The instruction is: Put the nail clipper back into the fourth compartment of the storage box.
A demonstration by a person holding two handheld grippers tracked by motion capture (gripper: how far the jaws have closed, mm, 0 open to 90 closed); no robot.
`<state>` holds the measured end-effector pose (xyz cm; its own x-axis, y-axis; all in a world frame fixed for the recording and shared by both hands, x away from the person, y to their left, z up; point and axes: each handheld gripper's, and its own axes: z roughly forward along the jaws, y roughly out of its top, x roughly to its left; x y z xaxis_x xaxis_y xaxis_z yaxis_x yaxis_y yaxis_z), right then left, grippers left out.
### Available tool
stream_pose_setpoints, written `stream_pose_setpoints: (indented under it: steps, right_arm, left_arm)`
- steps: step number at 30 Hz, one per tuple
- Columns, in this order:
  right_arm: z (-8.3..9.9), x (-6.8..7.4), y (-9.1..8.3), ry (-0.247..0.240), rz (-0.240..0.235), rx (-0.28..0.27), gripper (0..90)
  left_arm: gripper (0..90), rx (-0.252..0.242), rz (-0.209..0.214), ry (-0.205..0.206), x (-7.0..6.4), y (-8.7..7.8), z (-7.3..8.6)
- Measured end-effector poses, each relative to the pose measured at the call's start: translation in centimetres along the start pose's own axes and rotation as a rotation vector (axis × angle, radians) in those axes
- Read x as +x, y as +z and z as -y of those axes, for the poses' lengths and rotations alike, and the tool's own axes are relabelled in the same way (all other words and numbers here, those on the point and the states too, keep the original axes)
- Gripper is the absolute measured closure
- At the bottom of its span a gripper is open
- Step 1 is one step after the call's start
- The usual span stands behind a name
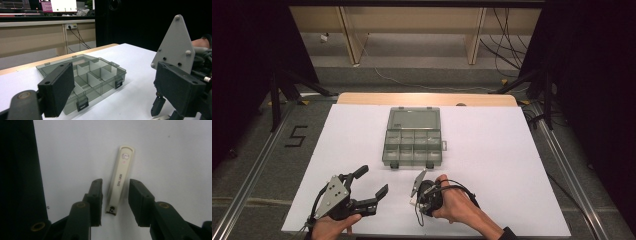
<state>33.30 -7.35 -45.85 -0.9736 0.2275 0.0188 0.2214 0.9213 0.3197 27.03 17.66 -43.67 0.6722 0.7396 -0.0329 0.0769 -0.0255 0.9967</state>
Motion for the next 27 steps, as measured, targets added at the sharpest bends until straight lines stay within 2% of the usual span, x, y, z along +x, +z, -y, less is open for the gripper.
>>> stream_pose_setpoints:
  steps: [2, 4, 5, 7, 10, 13, 14, 21, 23, 24, 27]
  right_arm:
    - [-0.08, 0.13, 0.21, -0.001, 0.012, 0.019, 66.7]
    - [-0.13, -0.16, 0.18, -0.038, 0.021, 0.044, 69.7]
    - [-0.16, -0.20, 0.17, -0.036, 0.028, 0.047, 71.7]
    - [-0.26, -0.06, 0.26, 0.002, 0.002, 0.048, 72.8]
    - [-0.42, -0.35, 0.22, -0.049, 0.020, 0.071, 75.4]
    - [-0.49, -0.34, 0.27, -0.047, 0.021, 0.078, 77.4]
    - [-0.53, -0.36, 0.27, -0.062, 0.025, 0.075, 77.5]
    - [-0.56, -0.35, 0.22, -0.064, 0.026, 0.077, 77.6]
    - [-0.53, -0.29, 0.17, -0.052, 0.021, 0.075, 77.6]
    - [-0.55, -0.18, 0.11, -0.030, 0.013, 0.060, 77.6]
    - [-0.58, -0.50, -0.61, -0.041, 0.026, 0.028, 77.6]
  left_arm:
    - [15.8, -0.001, 0.001, 0.002, 0.01, 0.03, 0.00]
    - [15.8, -0.001, 0.002, 0.003, 0.00, 0.04, 0.01]
    - [15.8, -0.001, 0.002, 0.002, -0.01, 0.03, 0.01]
    - [15.8, -0.001, 0.002, 0.002, 0.00, 0.03, 0.01]
    - [15.8, -0.001, 0.002, 0.002, -0.01, 0.01, 0.00]
    - [15.8, -0.001, 0.000, 0.001, -0.02, -0.02, -0.01]
    - [15.8, -0.002, 0.000, 0.002, -0.02, -0.01, 0.00]
    - [15.8, -0.004, -0.001, -0.004, -0.02, -0.04, -0.04]
    - [15.8, -0.003, -0.001, 0.002, 0.01, -0.05, -0.05]
    - [15.8, -0.003, 0.000, -0.002, -0.02, -0.05, -0.04]
    - [15.8, -0.003, -0.001, -0.002, -0.01, -0.05, -0.04]
